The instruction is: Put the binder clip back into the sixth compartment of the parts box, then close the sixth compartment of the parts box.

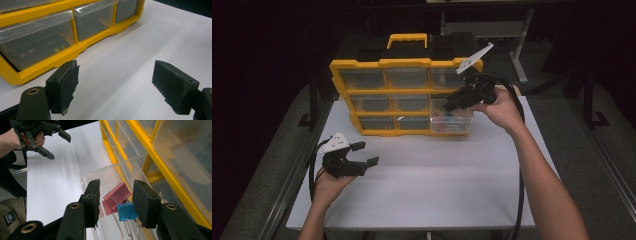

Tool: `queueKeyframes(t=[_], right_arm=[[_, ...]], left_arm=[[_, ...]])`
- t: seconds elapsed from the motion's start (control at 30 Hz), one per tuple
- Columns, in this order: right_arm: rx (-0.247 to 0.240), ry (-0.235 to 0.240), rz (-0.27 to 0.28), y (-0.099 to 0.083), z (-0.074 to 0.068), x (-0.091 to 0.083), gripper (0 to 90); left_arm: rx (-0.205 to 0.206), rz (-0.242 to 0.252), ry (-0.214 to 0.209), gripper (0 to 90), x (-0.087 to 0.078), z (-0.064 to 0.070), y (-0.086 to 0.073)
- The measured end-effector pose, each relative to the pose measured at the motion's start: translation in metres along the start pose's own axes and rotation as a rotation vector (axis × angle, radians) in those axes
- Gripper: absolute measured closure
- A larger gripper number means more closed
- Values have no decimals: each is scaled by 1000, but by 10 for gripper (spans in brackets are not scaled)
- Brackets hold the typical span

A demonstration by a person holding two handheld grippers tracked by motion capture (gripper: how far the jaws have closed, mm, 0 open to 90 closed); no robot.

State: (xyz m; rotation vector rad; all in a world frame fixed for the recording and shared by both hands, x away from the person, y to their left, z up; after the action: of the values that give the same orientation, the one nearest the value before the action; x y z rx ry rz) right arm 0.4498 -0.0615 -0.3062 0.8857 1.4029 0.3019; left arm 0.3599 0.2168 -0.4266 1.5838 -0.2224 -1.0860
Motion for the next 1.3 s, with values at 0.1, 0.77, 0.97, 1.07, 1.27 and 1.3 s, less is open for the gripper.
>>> queueKeyframes(t=[0.1,0.77,0.97,1.07,1.27,1.3], right_arm=[[-10,7,-11,-1,-5,-1,610],[-50,34,-15,-12,-38,-7,768],[-61,56,-7,-15,-49,-8,783],[-59,60,-3,-17,-51,-9,784],[-67,88,7,-25,-62,-6,784],[-67,92,8,-26,-63,-5,784]], left_arm=[[1,-2,0,207,0,0,0],[6,5,4,207,1,0,1],[4,6,5,207,1,0,1],[4,5,5,207,1,0,1],[8,6,4,207,1,0,1],[8,6,5,207,1,0,1]])
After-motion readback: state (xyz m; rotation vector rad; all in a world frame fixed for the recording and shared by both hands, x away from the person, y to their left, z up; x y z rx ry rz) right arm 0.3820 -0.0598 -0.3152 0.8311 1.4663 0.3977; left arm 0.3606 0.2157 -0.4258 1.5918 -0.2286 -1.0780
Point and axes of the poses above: each handheld gripper's, and its own axes: x roughly forward along the jaws, y roughly out of its top, z roughly to its right, the point moved 9 cm from there along x, roughly forward along the jaws, and after that the axes turned 2 degrees about -z, right-handed, at the moved point
